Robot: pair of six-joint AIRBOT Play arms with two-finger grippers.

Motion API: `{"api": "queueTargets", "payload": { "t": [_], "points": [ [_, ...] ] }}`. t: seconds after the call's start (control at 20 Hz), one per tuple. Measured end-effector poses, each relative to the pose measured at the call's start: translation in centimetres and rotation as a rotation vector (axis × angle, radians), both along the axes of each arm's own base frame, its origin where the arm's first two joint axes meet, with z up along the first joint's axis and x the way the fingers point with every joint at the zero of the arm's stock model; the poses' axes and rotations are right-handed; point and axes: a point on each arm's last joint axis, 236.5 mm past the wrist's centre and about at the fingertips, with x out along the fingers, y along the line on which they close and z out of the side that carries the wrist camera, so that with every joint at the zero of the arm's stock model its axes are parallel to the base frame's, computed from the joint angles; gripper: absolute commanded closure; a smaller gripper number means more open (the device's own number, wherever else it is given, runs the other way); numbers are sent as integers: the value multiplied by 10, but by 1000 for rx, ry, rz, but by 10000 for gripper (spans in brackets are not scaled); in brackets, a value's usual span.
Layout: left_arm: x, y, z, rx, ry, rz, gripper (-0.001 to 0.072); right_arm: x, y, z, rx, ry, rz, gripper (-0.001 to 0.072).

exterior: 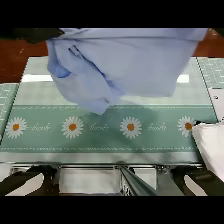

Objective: Fold the shirts.

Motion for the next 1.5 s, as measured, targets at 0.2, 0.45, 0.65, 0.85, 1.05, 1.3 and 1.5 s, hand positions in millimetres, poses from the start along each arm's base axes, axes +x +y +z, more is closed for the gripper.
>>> {"api": "queueTargets", "payload": {
  "t": [0.2,0.45,0.65,0.85,1.05,1.3,1.5],
  "points": [
    [-55,10,41,58,-143,17,676,-50,-14,36,-31,-121,-26,696],
    [-123,13,73,90,-266,10,676,-112,-21,57,-44,-217,-18,696],
    [-159,37,82,166,-339,136,677,-149,-41,59,-55,-241,-93,696],
    [-164,105,74,285,-330,458,676,-156,-94,37,-99,-157,-315,696],
    [-137,145,9,369,-121,622,675,-127,-123,-19,-164,24,-442,697],
    [-50,132,-123,332,158,605,675,-38,-124,-116,-268,257,-459,697],
    [23,117,-206,232,302,627,675,67,-116,-185,-294,376,-443,696]
  ]
}}
